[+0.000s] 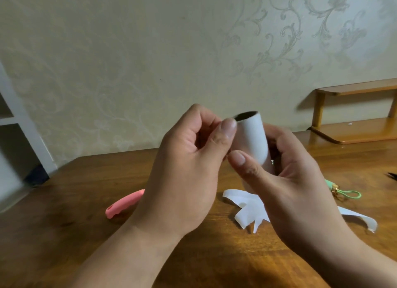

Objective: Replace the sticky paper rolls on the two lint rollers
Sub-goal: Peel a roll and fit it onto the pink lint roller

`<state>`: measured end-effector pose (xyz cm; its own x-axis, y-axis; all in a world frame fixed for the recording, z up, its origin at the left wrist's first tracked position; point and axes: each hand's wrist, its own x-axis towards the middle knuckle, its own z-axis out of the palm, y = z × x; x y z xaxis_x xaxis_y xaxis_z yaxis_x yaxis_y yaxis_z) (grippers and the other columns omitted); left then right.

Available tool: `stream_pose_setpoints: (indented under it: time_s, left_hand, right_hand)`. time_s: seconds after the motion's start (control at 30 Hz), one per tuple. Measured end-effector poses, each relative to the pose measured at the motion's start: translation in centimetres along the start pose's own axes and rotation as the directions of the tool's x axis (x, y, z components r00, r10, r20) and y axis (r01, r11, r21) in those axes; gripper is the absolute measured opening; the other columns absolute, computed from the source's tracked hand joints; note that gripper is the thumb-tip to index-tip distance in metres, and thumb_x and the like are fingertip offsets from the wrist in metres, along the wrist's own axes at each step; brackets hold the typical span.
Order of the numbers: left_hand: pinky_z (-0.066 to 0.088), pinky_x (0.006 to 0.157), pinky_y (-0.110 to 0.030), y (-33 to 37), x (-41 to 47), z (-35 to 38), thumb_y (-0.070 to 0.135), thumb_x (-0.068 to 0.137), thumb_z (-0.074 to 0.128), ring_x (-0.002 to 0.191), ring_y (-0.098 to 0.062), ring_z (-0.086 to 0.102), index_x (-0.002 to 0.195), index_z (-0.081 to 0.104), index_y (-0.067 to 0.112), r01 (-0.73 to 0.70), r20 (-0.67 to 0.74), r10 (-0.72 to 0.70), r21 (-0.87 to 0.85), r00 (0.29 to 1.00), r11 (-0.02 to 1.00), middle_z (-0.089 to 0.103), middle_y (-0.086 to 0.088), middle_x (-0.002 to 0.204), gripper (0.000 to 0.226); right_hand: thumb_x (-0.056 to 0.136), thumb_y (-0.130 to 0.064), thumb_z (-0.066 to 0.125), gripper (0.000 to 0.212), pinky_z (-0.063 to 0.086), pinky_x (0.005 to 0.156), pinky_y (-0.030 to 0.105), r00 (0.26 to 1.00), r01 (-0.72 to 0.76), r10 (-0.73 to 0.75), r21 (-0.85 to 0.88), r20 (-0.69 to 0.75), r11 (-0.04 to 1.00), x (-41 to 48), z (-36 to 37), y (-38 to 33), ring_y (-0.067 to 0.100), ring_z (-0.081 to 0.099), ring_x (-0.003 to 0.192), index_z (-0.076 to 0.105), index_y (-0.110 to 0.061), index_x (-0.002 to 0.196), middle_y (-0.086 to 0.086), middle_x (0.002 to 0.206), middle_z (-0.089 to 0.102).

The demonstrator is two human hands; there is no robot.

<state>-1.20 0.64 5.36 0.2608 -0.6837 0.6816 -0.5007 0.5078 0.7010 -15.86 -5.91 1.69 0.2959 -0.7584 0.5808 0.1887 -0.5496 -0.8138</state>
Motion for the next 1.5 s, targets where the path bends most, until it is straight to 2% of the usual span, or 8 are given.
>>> stream_pose_setpoints:
  time_s: [0.37, 0.53, 0.7, 0.97, 1.2, 1.37, 1.43, 1.5]
  left_hand:
    - [0.064, 0.082, -0.035, -1.2, 0.8, -0.3, 0.024, 0.101, 0.067, 0.092, -0.025, 0.078, 0.074, 0.07, 0.026, 0.21, 0.0, -0.23, -0.408, 0.973, 0.888, 0.076, -0.005, 0.084, 0.028]
    - [0.068, 0.078, -0.037, -1.3, 1.0, -0.3, 0.005, 0.112, 0.054, 0.08, -0.024, 0.08, 0.079, 0.058, 0.014, 0.286, 0.038, -0.315, -0.531, 0.948, 0.797, 0.071, -0.004, 0.071, 0.034]
    - [0.07, 0.084, -0.038, -1.4, 1.8, -0.7, 0.01, 0.111, 0.052, 0.1, -0.028, 0.081, 0.117, 0.059, 0.004, 0.403, 0.065, -0.477, -0.641, 0.877, 0.653, 0.076, -0.034, 0.118, 0.011]
    - [0.069, 0.076, -0.034, -0.8, 1.7, -0.5, 0.011, 0.111, 0.047, 0.086, -0.02, 0.083, 0.054, 0.078, 0.016, 0.461, 0.124, -0.534, -0.686, 0.836, 0.563, 0.082, -0.011, 0.091, 0.065]
    - [0.069, 0.068, -0.033, -1.5, 2.0, -0.4, 0.012, 0.113, 0.053, 0.072, -0.017, 0.077, 0.089, 0.062, 0.01, 0.477, 0.116, -0.631, -0.76, 0.767, 0.441, 0.071, -0.009, 0.079, 0.025]
    - [0.065, 0.067, -0.028, -1.5, 1.5, 0.3, 0.037, 0.109, 0.064, 0.066, -0.012, 0.072, 0.07, 0.078, 0.019, 0.486, 0.135, -0.546, -0.66, 0.827, 0.573, 0.068, 0.0, 0.071, 0.045]
    - [0.063, 0.079, -0.03, -1.3, 1.2, 0.3, 0.044, 0.101, 0.075, 0.086, -0.016, 0.076, 0.094, 0.086, 0.013, 0.505, 0.215, -0.477, -0.576, 0.852, 0.643, 0.077, -0.005, 0.09, 0.033]
    - [0.058, 0.078, -0.028, -1.6, 1.1, -0.1, 0.043, 0.092, 0.081, 0.1, -0.017, 0.073, 0.13, 0.073, 0.002, 0.544, 0.257, -0.48, -0.438, 0.839, 0.716, 0.077, -0.009, 0.11, 0.056]
  right_hand:
    - [0.085, -0.07, 0.064, 0.048, 0.051, 0.102, 0.074, 0.961, -0.257, 0.212, 0.283, 0.18, 0.924, 0.8, -0.3, 1.3, 0.042, 0.07, 0.112, 0.079, -0.036, 0.116, 0.011, 0.107, 0.077]
    - [0.075, -0.069, 0.083, 0.054, 0.06, 0.068, 0.029, 0.955, -0.276, 0.244, 0.211, 0.168, 0.938, 1.1, -0.3, 0.8, 0.013, 0.075, 0.089, 0.072, -0.038, 0.118, -0.003, 0.1, 0.079]
    - [0.08, -0.056, 0.077, 0.036, 0.065, 0.076, 0.038, 0.925, -0.375, 0.341, 0.262, 0.168, 0.889, 1.3, -0.8, 0.9, 0.022, 0.08, 0.095, 0.078, -0.037, 0.111, 0.001, 0.102, 0.082]
    - [0.073, -0.054, 0.087, 0.039, 0.057, 0.063, 0.028, 0.868, -0.493, 0.453, 0.472, 0.206, 0.731, 1.9, -0.8, 0.3, 0.012, 0.067, 0.065, 0.086, -0.019, 0.091, 0.002, 0.075, 0.07]
    - [0.086, -0.044, 0.078, 0.063, 0.058, 0.056, 0.035, 0.8, -0.571, 0.544, 0.598, 0.254, 0.562, 2.1, -1.1, 0.1, 0.023, 0.069, 0.07, 0.07, -0.002, 0.132, 0.019, 0.1, 0.067]
    - [0.069, -0.06, 0.084, 0.05, 0.053, 0.056, 0.03, 0.843, -0.537, 0.401, 0.514, 0.358, 0.669, 2.1, -0.9, 0.0, 0.015, 0.063, 0.068, 0.089, -0.019, 0.097, 0.007, 0.09, 0.07]
    - [0.076, -0.049, 0.085, 0.032, 0.053, 0.056, 0.027, 0.854, -0.515, 0.375, 0.496, 0.359, 0.699, 2.2, -0.9, 0.0, 0.012, 0.063, 0.066, 0.089, -0.02, 0.09, 0.005, 0.085, 0.068]
    - [0.085, -0.046, 0.083, 0.028, 0.055, 0.059, 0.025, 0.869, -0.491, 0.376, 0.466, 0.322, 0.736, 2.4, -1.3, 0.2, 0.011, 0.065, 0.067, 0.089, -0.02, 0.093, 0.003, 0.083, 0.071]
